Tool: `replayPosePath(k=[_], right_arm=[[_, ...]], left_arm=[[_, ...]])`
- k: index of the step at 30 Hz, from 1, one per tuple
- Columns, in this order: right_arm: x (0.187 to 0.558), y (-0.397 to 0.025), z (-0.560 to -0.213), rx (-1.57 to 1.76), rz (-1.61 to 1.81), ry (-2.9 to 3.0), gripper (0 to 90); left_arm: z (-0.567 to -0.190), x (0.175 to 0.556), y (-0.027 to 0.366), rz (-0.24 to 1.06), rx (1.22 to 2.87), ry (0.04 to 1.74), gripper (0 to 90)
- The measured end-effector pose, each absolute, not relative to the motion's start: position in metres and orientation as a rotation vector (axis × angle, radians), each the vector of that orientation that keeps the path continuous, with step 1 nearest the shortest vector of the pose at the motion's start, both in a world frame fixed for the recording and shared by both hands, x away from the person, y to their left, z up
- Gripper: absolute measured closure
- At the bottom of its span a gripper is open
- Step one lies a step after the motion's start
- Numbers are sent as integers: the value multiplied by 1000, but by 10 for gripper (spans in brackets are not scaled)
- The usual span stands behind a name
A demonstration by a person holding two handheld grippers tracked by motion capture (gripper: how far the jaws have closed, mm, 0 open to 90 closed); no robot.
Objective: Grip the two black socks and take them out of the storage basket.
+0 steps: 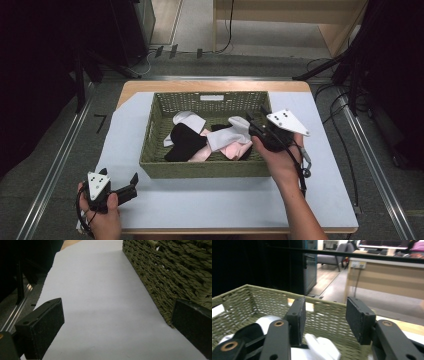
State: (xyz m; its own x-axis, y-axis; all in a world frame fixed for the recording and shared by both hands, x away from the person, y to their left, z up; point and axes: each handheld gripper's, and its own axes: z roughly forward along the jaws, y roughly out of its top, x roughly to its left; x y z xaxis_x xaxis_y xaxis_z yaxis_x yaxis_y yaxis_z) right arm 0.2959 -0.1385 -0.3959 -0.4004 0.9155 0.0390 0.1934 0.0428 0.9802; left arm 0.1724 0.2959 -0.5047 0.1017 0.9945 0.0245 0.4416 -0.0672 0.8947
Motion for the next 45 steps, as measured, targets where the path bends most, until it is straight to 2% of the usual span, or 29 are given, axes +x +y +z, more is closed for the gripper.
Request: replayPosePath(k=[2, 7, 16, 19, 21, 25, 28, 31, 32, 33, 36, 45], right_arm=[[309, -125, -401, 1143, 1423, 1706, 601], [330, -106, -409, 1187, 1436, 1792, 642], [352, -81, -427, 1235, 1357, 1955, 649], [358, -79, -436, 1236, 1233, 1985, 599], [365, -84, -441, 1262, 1145, 1931, 520], [369, -89, -449, 1332, 1054, 1965, 480], [372, -87, -456, 1329, 958, 2033, 482], [376, -88, -461, 1374, 877, 2102, 618], [377, -89, -460, 1390, 834, 2138, 790], [377, -89, -459, 1401, 822, 2148, 857], [375, -91, -450, 1397, 849, 2108, 885], [357, -111, -426, 1324, 898, 1653, 884]], left_arm=[[-505, 173, 296, 918, 1621, 1442, 0], [-505, 172, 296, 918, 1619, 1437, 0], [-505, 172, 296, 916, 1622, 1433, 0], [-505, 172, 296, 915, 1621, 1433, 0], [-505, 172, 296, 917, 1619, 1433, 0], [-505, 172, 296, 912, 1619, 1430, 0], [-505, 172, 296, 909, 1625, 1431, 0], [-505, 172, 296, 909, 1624, 1429, 0], [-505, 172, 296, 908, 1625, 1429, 0], [-505, 172, 296, 908, 1625, 1429, 0], [-505, 172, 296, 905, 1625, 1427, 0], [-505, 172, 296, 908, 1623, 1426, 0]])
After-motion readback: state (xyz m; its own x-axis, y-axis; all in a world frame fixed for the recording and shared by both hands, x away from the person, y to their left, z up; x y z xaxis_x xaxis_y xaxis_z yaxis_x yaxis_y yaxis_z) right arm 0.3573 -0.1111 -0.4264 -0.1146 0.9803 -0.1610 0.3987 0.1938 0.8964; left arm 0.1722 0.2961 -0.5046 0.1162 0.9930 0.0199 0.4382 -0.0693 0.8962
